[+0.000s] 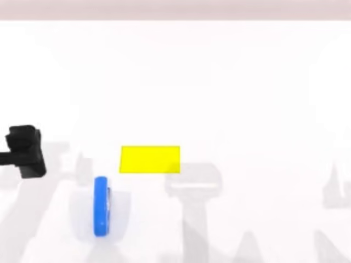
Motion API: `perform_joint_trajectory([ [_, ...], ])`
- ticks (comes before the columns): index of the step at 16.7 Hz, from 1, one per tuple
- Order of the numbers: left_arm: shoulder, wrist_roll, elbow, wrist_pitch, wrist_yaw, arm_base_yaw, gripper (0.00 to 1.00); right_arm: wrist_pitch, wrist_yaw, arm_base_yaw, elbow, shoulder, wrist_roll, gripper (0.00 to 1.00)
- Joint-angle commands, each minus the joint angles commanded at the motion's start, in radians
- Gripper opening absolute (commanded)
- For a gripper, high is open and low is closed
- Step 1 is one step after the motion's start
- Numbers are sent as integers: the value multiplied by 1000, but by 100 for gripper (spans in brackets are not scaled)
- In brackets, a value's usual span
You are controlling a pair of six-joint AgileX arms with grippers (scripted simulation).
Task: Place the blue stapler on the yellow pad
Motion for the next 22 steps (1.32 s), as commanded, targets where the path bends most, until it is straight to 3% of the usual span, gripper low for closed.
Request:
perform_joint_trajectory([
  [6,607,-164,415,-388,-5,-150,100,0,0,0,0,0,0,100],
  [11,937,-272,687,-618,-4,-245,100,0,0,0,0,0,0,100],
  [15,1060,-314,800,-698,-2,-280,100,0,0,0,0,0,0,100],
  [22,1070,-314,790,-684,-1,-278,100,0,0,0,0,0,0,100],
])
